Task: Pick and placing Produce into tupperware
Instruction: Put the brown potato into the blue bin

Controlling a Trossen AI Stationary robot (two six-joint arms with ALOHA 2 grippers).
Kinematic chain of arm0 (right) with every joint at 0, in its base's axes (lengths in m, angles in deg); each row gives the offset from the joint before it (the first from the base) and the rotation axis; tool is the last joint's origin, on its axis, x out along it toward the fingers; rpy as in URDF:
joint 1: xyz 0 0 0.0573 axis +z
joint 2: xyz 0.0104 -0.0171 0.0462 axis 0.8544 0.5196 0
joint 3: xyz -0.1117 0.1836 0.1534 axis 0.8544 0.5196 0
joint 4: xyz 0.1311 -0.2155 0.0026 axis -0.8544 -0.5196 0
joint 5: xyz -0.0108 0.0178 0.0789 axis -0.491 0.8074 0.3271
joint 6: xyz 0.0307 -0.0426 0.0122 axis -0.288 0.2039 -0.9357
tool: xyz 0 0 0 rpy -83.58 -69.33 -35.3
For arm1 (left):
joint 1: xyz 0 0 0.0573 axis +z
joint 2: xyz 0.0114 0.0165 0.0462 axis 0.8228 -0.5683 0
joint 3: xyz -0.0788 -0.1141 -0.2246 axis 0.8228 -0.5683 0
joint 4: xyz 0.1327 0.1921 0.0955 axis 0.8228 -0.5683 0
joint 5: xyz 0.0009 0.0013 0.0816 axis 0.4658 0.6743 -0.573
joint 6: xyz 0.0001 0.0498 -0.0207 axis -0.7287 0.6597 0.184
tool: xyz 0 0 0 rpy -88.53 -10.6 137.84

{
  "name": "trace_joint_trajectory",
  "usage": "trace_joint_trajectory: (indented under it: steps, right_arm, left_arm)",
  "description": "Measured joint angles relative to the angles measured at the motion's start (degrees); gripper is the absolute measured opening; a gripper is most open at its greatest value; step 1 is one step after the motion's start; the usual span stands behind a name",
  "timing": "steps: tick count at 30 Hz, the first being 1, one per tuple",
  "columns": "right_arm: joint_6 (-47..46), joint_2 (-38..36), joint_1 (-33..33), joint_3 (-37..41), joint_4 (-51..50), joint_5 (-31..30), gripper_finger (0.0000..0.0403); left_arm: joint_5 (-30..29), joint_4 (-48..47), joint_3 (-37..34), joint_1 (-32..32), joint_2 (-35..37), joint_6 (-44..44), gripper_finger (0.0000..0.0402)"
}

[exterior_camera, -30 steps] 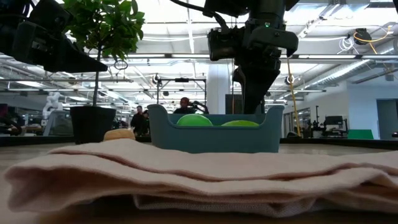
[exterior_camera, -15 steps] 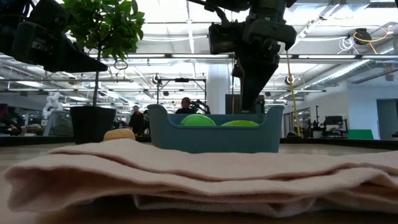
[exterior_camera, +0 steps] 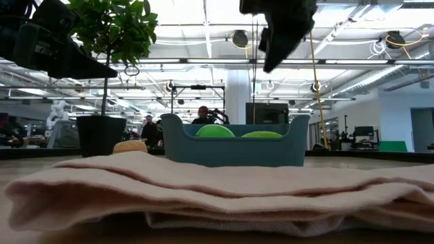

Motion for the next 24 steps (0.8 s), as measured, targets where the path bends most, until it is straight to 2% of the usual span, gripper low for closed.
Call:
trace_joint_trajectory:
  steps: [10, 17, 24]
  right_arm:
    - [0.9, -8.7, 1.2, 0.0, 4.2, -0.4, 0.0006]
    - [0.5, -13.1, 1.6, 0.0, 4.6, -4.7, 0.0006]
    - [2.9, -19.0, 1.6, 0.0, 5.5, -5.2, 0.0001]
  left_arm:
    - [0.0, 0.0, 0.0, 0.0, 0.0, -0.1, 0.0033]
    - [0.0, 0.0, 0.0, 0.0, 0.0, -0.2, 0.0033]
    - [0.0, 0.0, 0.0, 0.0, 0.0, -0.2, 0.0033]
